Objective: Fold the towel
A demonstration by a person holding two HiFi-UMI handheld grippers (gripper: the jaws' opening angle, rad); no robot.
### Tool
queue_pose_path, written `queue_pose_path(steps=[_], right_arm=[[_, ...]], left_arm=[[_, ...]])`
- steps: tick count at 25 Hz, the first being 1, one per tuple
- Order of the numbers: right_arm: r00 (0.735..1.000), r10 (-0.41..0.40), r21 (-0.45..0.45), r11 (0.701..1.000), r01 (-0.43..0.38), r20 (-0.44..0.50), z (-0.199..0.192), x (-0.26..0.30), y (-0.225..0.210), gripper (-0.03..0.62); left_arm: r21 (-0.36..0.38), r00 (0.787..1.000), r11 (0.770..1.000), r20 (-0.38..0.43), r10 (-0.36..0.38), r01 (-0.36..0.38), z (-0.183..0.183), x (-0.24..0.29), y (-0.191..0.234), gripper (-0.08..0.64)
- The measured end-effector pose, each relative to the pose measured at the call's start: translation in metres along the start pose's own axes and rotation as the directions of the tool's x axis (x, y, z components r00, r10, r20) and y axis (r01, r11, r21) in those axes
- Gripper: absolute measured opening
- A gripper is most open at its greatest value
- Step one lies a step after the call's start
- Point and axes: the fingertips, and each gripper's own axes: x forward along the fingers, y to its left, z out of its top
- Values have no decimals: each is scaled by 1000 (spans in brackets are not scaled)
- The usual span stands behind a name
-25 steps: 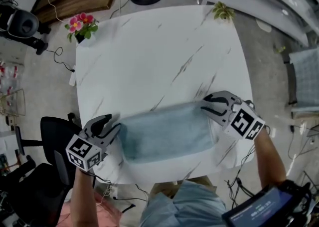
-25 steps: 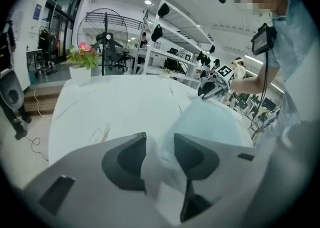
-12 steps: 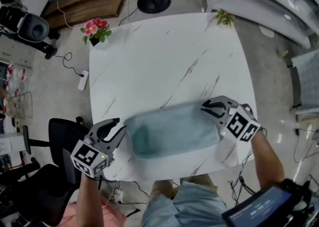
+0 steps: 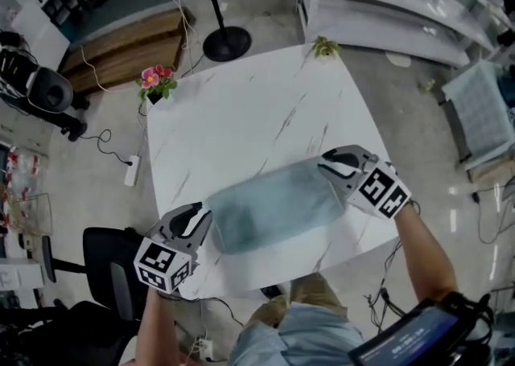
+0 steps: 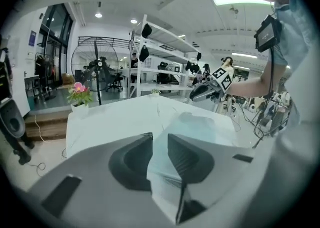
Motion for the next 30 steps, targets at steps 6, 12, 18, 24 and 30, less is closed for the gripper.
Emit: queue_pose_path(steps=[6, 12, 18, 24, 30], right_arm=[[997, -76, 156, 985, 77, -15, -5, -49, 25, 124], [997, -79, 484, 871, 82, -27, -66, -52, 64, 216], [992, -112, 794, 596, 117, -61, -126, -59, 90, 242], [995, -98, 950, 311, 5, 26, -128, -43, 95, 340], [982, -157, 993, 64, -98, 107, -117, -29, 71, 362]], left_arm=[[34, 998, 999, 59, -37, 35, 14, -36, -40, 95], [7, 989, 999, 143, -45, 45, 17, -55, -72, 84], [-24, 986, 996, 146, -76, 81, 1, -58, -91, 81], [-44, 986, 995, 140, -85, 92, -1, -58, -96, 81], [-48, 984, 996, 165, -66, 75, 14, -62, -100, 81]])
